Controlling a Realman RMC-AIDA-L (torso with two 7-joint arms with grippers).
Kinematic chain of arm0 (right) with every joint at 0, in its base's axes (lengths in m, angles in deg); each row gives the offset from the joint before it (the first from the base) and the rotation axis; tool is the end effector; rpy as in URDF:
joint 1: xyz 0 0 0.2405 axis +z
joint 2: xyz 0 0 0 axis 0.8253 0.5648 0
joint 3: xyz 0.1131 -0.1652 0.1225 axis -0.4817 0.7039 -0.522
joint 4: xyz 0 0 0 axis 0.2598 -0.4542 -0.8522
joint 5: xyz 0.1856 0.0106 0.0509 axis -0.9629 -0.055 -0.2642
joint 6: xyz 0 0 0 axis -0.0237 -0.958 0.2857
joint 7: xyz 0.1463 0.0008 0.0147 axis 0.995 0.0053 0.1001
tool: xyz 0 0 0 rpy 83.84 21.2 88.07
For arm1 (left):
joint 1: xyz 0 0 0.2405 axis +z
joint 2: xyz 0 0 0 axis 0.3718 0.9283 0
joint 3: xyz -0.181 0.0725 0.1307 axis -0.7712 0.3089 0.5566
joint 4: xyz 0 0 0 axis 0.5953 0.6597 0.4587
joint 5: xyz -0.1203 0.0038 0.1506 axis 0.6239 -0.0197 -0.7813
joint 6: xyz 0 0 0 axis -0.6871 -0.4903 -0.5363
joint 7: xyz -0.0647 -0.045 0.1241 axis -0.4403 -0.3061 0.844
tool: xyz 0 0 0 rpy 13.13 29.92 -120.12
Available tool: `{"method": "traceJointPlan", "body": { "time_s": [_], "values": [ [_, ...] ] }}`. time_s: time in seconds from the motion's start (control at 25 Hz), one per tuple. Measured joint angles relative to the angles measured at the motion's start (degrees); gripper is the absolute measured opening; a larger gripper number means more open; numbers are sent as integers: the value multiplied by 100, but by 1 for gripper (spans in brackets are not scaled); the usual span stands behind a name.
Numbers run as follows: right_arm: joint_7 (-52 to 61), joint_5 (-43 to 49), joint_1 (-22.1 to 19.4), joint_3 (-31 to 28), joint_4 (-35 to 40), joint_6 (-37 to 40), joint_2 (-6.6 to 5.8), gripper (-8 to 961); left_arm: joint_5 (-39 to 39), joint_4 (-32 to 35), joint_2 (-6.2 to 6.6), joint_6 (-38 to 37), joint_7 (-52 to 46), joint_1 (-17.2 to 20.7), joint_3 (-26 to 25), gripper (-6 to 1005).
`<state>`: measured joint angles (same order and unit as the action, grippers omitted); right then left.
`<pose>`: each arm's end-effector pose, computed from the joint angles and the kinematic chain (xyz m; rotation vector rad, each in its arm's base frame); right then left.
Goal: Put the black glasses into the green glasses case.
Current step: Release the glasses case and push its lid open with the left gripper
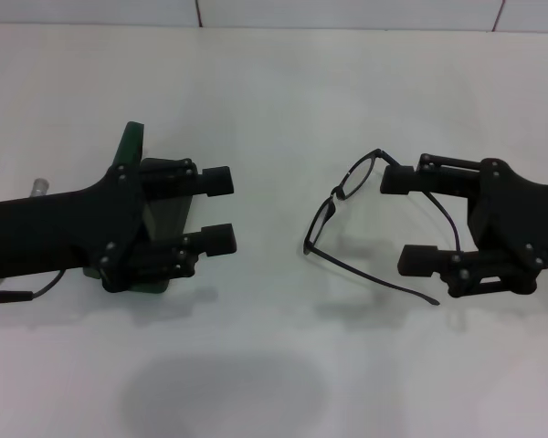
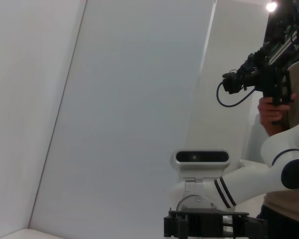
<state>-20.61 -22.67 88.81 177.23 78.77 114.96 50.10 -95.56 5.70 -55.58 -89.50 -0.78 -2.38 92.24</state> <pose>0.1704 0.2707 0.0181 2.7258 -0.1955 -1.3127 -0.2142 0.2484 0.0412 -2.8130 -0.3700 -1.3343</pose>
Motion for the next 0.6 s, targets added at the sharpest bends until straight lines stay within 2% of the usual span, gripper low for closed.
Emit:
{"method": "traceJointPlan", "body": {
  "time_s": [0.48, 0.52, 0.6],
  "values": [
    [-55, 83, -58, -90, 62, -72, 72, 819, 17, 34, -39, 81, -32, 5, -9, 638],
    [-74, 80, -90, -176, 37, -156, 78, 818, 75, 80, -80, 138, -118, 2, -77, 638],
    [-242, 82, -254, -500, -37, -589, 105, 817, 185, 424, -246, 405, -578, -5, -388, 639]
  ]
}}
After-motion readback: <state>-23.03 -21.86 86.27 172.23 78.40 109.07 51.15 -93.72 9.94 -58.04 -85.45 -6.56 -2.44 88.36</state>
